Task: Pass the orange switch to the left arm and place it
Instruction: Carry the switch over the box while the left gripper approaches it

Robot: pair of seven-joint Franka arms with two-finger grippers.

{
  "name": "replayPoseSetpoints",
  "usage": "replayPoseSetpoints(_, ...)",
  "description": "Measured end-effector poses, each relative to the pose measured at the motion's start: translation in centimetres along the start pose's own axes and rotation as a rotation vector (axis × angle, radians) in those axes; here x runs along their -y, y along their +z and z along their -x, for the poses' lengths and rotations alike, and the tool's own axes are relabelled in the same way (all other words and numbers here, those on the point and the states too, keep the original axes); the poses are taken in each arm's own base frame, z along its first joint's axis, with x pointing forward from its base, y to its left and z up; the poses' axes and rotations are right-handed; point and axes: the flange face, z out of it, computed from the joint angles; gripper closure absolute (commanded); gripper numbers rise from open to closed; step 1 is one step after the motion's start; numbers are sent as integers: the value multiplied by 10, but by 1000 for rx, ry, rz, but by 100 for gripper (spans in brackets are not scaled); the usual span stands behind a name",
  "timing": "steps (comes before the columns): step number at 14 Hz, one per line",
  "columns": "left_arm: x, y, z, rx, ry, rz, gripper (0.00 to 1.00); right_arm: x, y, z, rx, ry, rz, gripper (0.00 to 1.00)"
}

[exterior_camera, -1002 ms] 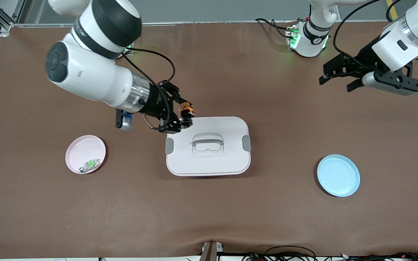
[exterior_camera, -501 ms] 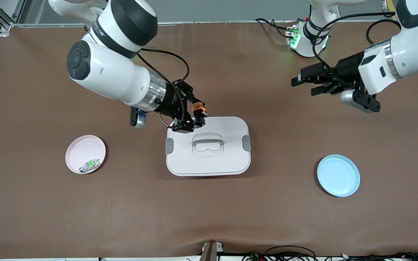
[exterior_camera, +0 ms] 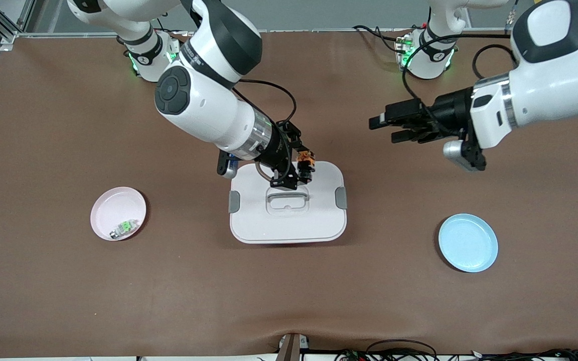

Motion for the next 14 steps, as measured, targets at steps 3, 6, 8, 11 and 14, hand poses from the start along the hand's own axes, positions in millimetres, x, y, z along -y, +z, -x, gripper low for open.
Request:
replayPoseSetpoints(3,7,25,-12,10,-29,33,0,-6,-7,13,27,26,-23,100)
replayPoseSetpoints(6,1,51,-16,6,-36,59,0,-10,-13,23,51,47,-41,100)
replayPoseSetpoints(8,-5,62,-15,0,-28,58,0,-18,-6,31,59,58,-41,100)
replayPoseSetpoints(11,-10,70,-14,-12,-20,58,0,-34,16,42,55,57,-26,100)
replayPoseSetpoints(14,-5,75,-19,-15,-30,56,0,-39,17,49,65,66,-28,100)
